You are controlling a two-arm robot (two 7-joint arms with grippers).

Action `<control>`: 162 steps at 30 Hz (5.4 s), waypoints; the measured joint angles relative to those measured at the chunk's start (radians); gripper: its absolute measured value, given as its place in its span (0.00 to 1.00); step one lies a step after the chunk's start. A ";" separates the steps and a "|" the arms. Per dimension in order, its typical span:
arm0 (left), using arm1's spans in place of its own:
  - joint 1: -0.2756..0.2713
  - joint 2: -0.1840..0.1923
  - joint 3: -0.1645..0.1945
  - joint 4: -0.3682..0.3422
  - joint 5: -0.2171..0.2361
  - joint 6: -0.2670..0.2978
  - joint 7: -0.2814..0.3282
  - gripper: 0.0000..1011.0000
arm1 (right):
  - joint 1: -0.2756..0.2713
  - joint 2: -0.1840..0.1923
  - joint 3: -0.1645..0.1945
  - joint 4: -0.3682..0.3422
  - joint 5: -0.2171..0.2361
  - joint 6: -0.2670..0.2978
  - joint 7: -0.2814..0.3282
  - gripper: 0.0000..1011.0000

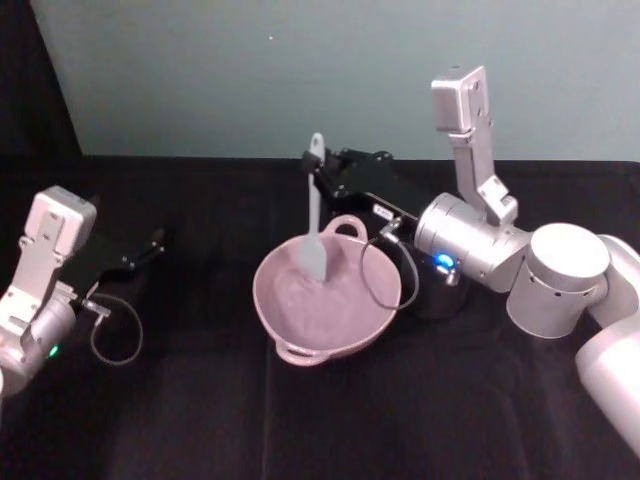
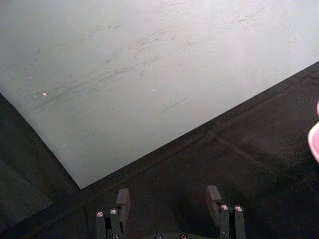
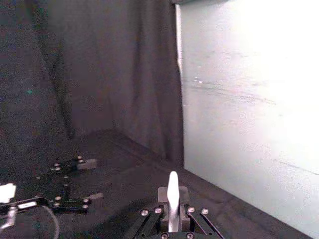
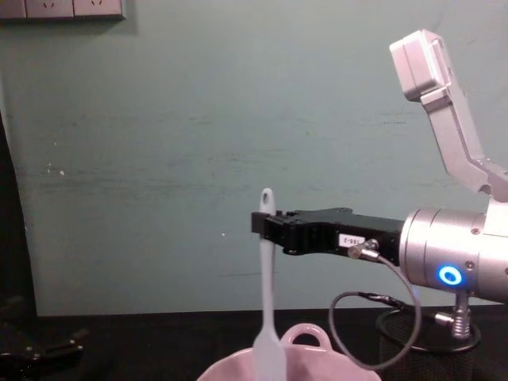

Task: Use the one hand to pick up the spoon and stir the clear water in the bowl.

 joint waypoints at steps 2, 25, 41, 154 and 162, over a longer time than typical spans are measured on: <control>0.000 0.000 0.000 0.000 0.000 0.000 0.000 1.00 | -0.003 0.005 0.007 -0.005 -0.011 0.004 -0.009 0.12; 0.000 0.000 0.000 0.000 0.000 0.000 0.000 1.00 | -0.151 0.112 0.068 -0.234 0.015 0.057 0.033 0.12; 0.000 0.000 0.000 0.000 0.000 0.000 0.000 1.00 | -0.095 0.045 -0.001 -0.152 0.041 0.056 0.047 0.12; 0.000 0.000 0.000 0.000 0.000 0.000 0.000 1.00 | -0.191 0.044 0.045 -0.219 -0.037 0.026 0.025 0.12; 0.000 0.000 0.000 0.000 0.000 0.000 0.000 1.00 | -0.136 -0.029 0.022 -0.097 -0.029 -0.057 0.029 0.12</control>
